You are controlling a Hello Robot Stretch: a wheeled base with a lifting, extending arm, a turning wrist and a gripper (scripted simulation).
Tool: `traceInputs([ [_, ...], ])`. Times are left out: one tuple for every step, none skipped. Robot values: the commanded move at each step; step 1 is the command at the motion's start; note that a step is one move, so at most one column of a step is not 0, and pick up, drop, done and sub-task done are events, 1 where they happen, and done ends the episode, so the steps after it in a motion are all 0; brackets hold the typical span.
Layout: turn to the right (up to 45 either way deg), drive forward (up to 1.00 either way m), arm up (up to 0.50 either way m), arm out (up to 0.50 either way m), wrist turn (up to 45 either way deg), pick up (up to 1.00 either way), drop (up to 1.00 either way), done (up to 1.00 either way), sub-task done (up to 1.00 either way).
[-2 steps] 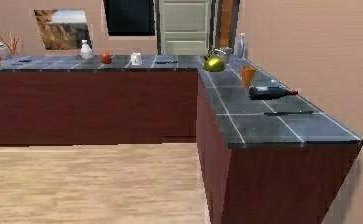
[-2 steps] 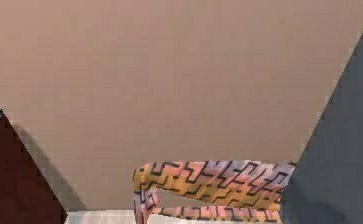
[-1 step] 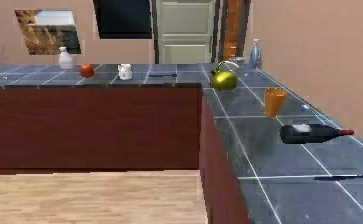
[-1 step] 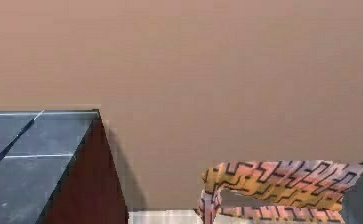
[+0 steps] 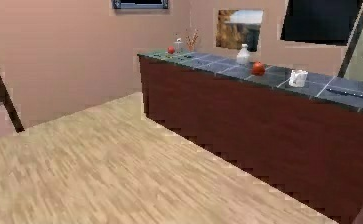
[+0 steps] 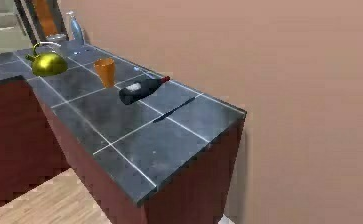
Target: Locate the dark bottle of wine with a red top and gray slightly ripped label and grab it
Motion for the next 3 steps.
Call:
traceInputs([
  [27.0, 0.0, 0.0, 0.0, 0.0, 0.0, 0.0, 0.0, 0.0],
  [0.0, 0.2, 0.0, 0.0, 0.0, 0.0, 0.0, 0.0, 0.0],
  [18.0, 0.0, 0.0, 0.0, 0.0, 0.0, 0.0, 0.0, 0.0],
])
